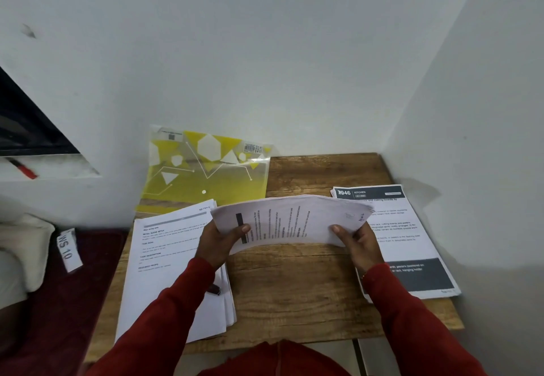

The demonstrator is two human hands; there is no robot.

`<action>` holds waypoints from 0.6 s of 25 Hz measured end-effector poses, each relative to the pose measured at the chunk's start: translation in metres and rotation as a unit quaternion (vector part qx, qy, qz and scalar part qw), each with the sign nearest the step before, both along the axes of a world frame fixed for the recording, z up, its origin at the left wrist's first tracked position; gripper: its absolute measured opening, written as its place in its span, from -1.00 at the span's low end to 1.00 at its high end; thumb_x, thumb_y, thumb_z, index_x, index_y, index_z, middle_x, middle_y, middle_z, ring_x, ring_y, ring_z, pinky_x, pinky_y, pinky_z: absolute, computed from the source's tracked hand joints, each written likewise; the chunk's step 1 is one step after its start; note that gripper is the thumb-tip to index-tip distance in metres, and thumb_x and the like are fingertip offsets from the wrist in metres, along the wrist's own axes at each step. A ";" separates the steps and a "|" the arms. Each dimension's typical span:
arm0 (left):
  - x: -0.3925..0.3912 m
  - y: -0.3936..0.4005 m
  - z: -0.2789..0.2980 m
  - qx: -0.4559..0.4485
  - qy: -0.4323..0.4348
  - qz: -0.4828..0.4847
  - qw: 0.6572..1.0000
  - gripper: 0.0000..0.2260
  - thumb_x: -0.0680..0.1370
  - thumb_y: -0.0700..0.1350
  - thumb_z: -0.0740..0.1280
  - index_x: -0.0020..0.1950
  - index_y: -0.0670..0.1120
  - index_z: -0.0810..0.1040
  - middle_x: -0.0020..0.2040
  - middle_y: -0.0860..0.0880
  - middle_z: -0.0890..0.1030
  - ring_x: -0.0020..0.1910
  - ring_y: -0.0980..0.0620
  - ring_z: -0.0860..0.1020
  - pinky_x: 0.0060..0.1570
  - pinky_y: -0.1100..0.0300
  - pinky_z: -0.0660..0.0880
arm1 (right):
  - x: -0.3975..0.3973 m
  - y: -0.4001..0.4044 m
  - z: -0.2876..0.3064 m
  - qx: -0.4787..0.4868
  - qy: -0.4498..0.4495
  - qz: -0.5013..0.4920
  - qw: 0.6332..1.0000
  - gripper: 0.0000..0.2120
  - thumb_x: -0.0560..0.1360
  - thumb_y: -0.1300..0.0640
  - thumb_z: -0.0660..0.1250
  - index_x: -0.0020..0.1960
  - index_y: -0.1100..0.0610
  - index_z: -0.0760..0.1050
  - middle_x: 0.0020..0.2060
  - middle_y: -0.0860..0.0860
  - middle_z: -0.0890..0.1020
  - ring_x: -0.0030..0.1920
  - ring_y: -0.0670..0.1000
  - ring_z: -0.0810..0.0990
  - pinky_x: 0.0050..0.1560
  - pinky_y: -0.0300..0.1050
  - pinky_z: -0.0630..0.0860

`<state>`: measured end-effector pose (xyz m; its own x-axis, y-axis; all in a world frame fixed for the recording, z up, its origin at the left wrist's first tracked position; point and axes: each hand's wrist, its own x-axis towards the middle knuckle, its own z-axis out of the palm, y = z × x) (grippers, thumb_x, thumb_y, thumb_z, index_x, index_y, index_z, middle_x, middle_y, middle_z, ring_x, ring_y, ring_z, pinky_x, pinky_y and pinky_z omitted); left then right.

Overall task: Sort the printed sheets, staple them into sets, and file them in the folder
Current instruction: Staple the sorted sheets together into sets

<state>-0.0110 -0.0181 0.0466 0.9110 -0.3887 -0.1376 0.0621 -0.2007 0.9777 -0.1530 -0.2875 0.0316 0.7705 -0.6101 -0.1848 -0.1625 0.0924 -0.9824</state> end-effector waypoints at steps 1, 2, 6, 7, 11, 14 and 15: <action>0.001 0.000 0.000 -0.003 0.003 -0.004 1.000 -0.81 0.47 -0.18 0.45 0.02 0.03 0.55 -0.06 0.02 0.66 -0.15 0.16 0.67 -0.22 0.26 0.61 | 0.000 -0.001 -0.001 -0.002 -0.002 0.002 1.000 -0.56 0.46 0.19 0.44 0.31 0.11 0.43 0.12 -0.05 0.62 0.13 -0.07 0.58 0.11 -0.15 0.53; 0.003 0.001 -0.001 -0.006 0.006 -0.010 1.000 -0.80 0.46 -0.16 0.47 0.03 0.02 0.56 -0.05 0.00 0.66 -0.13 0.14 0.67 -0.21 0.24 0.61 | 0.000 -0.002 -0.001 -0.005 -0.001 0.004 1.000 -0.57 0.47 0.20 0.44 0.30 0.10 0.43 0.12 -0.06 0.61 0.14 -0.08 0.57 0.11 -0.17 0.52; 0.005 -0.001 -0.003 0.006 0.015 -0.011 1.000 -0.80 0.49 -0.16 0.43 0.09 -0.02 0.55 -0.02 -0.02 0.66 -0.09 0.08 0.66 -0.18 0.24 0.62 | 0.001 -0.003 -0.006 -0.010 0.004 0.014 1.000 -0.64 0.50 0.19 0.40 0.27 0.09 0.45 0.11 -0.04 0.61 0.17 0.01 0.57 0.13 -0.12 0.52; 0.005 -0.003 -0.002 0.009 0.015 -0.004 1.000 -0.80 0.50 -0.17 0.42 0.10 -0.04 0.55 -0.04 0.01 0.65 -0.12 0.12 0.66 -0.20 0.27 0.61 | 0.002 -0.005 -0.007 -0.017 0.008 0.014 1.000 -0.62 0.50 0.16 0.41 0.29 0.08 0.44 0.12 -0.03 0.61 0.18 0.02 0.57 0.17 -0.06 0.52; 0.019 -0.010 0.016 0.022 0.003 0.004 1.000 -0.85 0.50 -0.15 0.44 0.05 -0.04 0.58 -0.19 0.11 0.68 -0.22 0.21 0.66 -0.27 0.35 0.55 | 0.006 -0.014 -0.001 -0.023 -0.007 0.037 0.999 -0.58 0.45 0.12 0.46 0.27 0.05 0.47 0.16 -0.02 0.63 0.16 -0.01 0.60 0.23 0.05 0.53; 0.035 -0.011 0.039 0.028 0.009 -0.030 0.999 -0.85 0.48 -0.12 0.46 0.03 -0.05 0.59 -0.22 0.12 0.71 -0.22 0.10 0.68 -0.26 0.26 0.56 | 0.008 -0.024 0.015 -0.018 0.008 0.099 0.995 -0.36 0.23 -0.11 0.58 0.24 -0.01 0.47 0.17 0.02 0.63 0.16 0.02 0.61 0.13 -0.04 0.58; 0.041 -0.011 0.046 0.038 0.008 -0.045 0.998 -0.81 0.46 -0.10 0.49 0.04 -0.06 0.59 -0.21 0.10 0.71 -0.22 0.07 0.69 -0.26 0.23 0.57 | 0.010 -0.025 0.022 -0.039 0.022 0.087 0.995 -0.30 0.22 -0.08 0.59 0.29 -0.02 0.42 0.20 0.02 0.60 0.19 0.06 0.58 0.14 -0.01 0.57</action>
